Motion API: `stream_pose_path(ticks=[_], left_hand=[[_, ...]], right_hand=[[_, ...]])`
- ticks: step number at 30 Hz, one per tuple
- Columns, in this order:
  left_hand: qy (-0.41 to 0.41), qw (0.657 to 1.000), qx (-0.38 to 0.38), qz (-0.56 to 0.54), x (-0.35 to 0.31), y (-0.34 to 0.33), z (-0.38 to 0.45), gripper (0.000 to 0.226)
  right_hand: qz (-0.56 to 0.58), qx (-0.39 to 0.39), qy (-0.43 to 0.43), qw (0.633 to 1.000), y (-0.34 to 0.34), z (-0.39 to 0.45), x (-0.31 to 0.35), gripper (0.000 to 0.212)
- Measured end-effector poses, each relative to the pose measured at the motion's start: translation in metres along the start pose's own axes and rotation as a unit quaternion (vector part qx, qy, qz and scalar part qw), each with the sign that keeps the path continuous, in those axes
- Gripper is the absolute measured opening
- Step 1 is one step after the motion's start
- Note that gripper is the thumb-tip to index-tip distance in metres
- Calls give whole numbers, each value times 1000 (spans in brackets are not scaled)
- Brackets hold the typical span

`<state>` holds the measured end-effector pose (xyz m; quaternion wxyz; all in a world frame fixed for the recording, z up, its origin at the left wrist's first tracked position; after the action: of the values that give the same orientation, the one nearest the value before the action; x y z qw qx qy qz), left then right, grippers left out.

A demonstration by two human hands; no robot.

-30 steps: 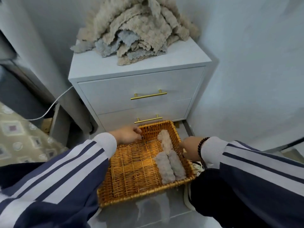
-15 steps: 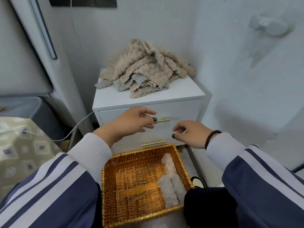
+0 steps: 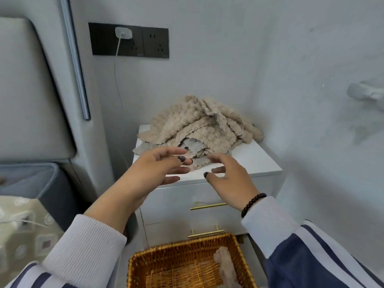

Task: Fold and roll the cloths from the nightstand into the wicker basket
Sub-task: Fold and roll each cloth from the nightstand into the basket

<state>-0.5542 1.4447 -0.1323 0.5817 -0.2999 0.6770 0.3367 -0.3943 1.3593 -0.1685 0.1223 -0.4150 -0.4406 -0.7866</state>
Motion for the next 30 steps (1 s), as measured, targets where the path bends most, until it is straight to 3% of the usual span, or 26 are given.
stream_pose_path(ticks=[3,6,10,13,15,18,20,24,27,30], left_hand=[[6,999,-28,-41,-5,9,5,22],[6,999,-20,-44,-6,11,5,22],[12,999,13,-29,-3,6,3,21],[7,1000,18,-24,-4,6,1,21],[5,1000,15,-26,-4,7,1,21],[4,999,13,-30,-4,8,1,21],[5,999,12,-30,-3,6,1,21],[14,999,4,-52,-1,-1,2,20],[29,996,-11,-87,5,-6,3,23],[-2,998,6,-55,8,-17,2,38]], right_hand=[[16,-83,23,996,2,31,11,40],[-52,-124,63,989,6,66,22,50],[-282,-32,31,959,5,110,18,67],[-353,14,-29,935,12,135,6,69],[-294,-31,-55,954,23,147,5,54],[-164,-142,14,976,39,144,21,28],[-101,-207,80,970,45,122,38,21],[18,-339,173,925,55,59,66,15],[97,-365,150,914,53,19,64,20],[128,-328,97,931,46,-3,54,21]])
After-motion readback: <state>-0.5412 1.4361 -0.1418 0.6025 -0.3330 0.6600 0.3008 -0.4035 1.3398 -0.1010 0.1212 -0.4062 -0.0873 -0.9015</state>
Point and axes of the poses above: each hand's wrist, its own z-axis towards the middle knuckle, its own y-axis out of the back of the hand, x = y × z, the point moved 3 cm from there along z, towards the middle knuckle, and after that the axes turned 5 degrees about -x, right-handed, at the moved point
